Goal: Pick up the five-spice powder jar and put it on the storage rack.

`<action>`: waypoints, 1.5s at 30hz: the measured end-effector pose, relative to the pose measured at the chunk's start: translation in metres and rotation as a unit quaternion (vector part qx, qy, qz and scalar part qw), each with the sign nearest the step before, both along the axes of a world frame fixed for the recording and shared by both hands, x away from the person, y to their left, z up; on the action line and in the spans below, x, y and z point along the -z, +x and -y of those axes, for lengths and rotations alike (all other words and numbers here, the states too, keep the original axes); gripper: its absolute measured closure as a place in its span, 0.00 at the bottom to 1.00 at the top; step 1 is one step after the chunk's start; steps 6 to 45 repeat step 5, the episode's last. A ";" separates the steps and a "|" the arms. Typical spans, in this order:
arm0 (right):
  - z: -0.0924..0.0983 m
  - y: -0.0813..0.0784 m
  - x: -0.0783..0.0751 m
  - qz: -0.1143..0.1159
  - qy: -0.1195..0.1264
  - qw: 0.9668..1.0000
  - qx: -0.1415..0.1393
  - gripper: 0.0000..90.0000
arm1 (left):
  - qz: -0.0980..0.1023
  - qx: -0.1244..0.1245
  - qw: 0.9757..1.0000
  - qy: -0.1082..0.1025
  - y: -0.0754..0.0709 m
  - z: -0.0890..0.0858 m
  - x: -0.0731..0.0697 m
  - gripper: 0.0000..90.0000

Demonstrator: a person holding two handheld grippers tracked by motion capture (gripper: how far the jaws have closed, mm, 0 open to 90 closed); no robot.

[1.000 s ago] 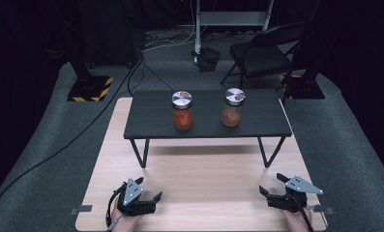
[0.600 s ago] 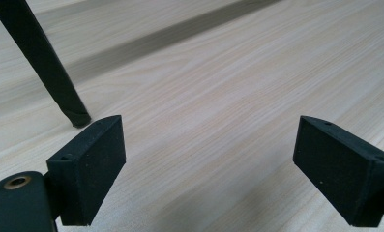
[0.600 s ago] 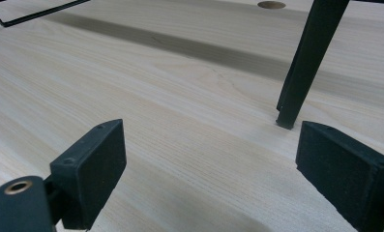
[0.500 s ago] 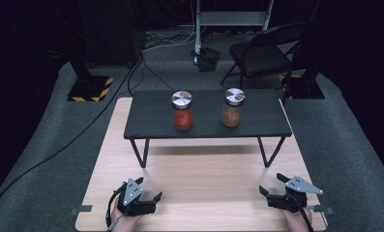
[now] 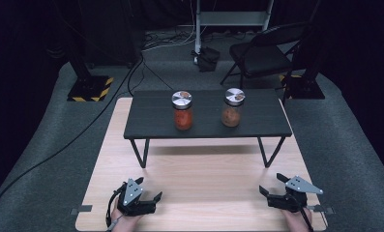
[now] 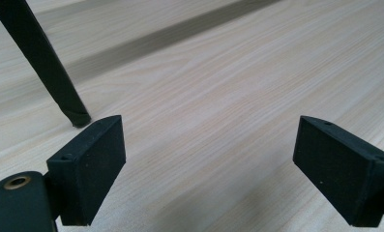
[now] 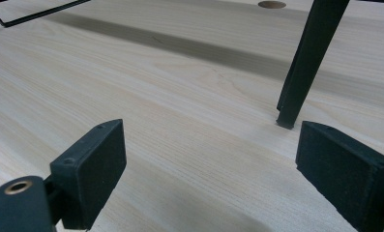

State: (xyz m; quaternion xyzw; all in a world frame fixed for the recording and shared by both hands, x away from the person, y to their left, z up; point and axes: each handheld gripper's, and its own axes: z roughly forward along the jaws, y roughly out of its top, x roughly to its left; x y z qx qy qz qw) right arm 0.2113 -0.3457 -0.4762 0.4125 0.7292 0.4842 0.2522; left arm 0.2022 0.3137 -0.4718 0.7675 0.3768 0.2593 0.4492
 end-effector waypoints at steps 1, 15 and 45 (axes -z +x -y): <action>0.000 0.000 0.000 0.000 0.000 1.000 0.000 0.11 | 0.000 0.000 1.000 0.000 0.000 0.000 0.000 0.13; 0.001 0.000 0.000 -0.001 0.001 1.000 -0.001 0.11 | -0.001 0.000 1.000 0.000 0.000 0.000 0.000 0.13; 0.001 0.000 0.000 -0.001 0.001 1.000 -0.001 0.11 | -0.001 0.000 1.000 0.000 0.000 0.000 0.000 0.13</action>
